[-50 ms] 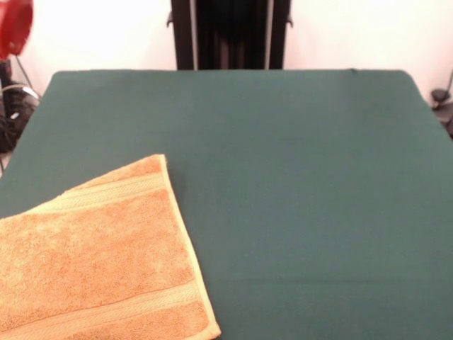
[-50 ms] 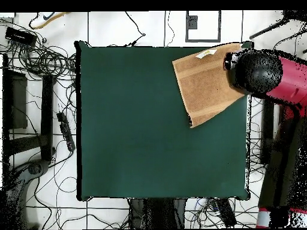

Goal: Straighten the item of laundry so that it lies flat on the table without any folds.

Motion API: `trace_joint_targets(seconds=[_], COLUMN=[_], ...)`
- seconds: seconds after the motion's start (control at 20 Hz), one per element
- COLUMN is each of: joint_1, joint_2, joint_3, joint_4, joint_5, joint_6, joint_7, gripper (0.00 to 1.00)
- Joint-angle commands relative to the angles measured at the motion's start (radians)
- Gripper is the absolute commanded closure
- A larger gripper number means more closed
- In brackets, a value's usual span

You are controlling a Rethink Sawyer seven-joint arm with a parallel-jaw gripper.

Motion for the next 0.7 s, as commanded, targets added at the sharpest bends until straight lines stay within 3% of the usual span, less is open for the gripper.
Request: trace_joint_targets(seconds=[0.05, 0.7], joint_1=[0.045, 0.015], joint_2=[0.021, 0.055], joint_3=[0.076, 0.131], joint_4=[0.281, 0.365], joint_5=[-0.029, -0.015], joint_6=[-0.106, -0.233], joint_7=[0.063, 0.061], gripper=[0.00, 0.00])
